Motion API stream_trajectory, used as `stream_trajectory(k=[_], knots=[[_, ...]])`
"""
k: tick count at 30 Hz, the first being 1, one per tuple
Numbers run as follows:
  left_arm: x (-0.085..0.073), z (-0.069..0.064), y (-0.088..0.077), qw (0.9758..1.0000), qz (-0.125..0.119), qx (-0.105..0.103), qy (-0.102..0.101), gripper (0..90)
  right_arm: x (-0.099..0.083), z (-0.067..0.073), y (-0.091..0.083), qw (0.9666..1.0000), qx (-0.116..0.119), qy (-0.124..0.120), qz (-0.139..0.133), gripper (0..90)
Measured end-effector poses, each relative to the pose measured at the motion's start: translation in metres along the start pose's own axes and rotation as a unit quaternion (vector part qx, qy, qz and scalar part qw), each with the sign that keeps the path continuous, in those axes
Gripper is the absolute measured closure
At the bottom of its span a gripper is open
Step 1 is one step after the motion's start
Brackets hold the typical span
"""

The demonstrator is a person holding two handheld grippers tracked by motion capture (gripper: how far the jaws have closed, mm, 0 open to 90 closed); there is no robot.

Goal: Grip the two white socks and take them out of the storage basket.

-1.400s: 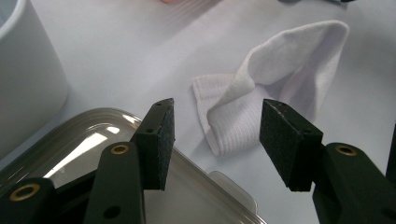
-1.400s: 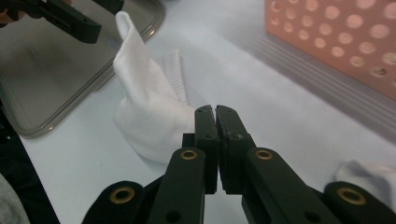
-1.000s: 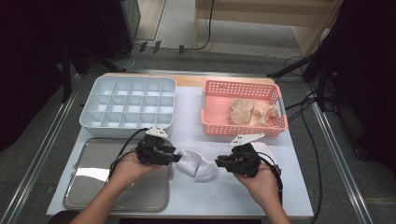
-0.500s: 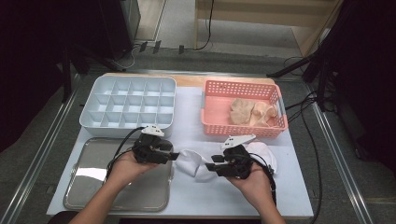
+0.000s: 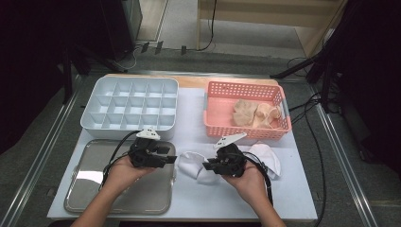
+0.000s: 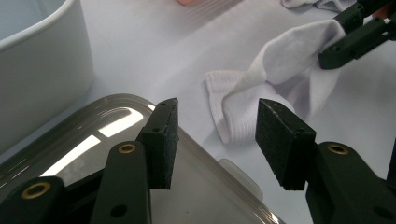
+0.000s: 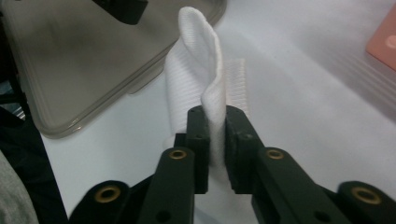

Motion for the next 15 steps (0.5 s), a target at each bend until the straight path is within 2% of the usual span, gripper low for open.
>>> stream_trajectory(k=[3, 15], knots=[[-0.001, 0.000, -0.001, 1.0000, -0.001, 0.000, -0.002, 50.4, 0.002, -0.005, -0.002, 1.0000, -0.004, 0.004, -0.003, 86.7], [-0.002, -0.001, 0.000, 1.0000, 0.002, -0.002, 0.002, 50.5, 0.001, -0.030, -0.016, 0.9989, -0.032, 0.029, -0.018, 87.1]])
Point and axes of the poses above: each handheld gripper's, and its own axes: y roughly forward along the jaws, x roughly out of its top, z roughly to its left, the point moved 3 cm from there along y, roughly forward along the jaws, and after that the axes turned 4 degrees about -y, right-handed, at the moved point
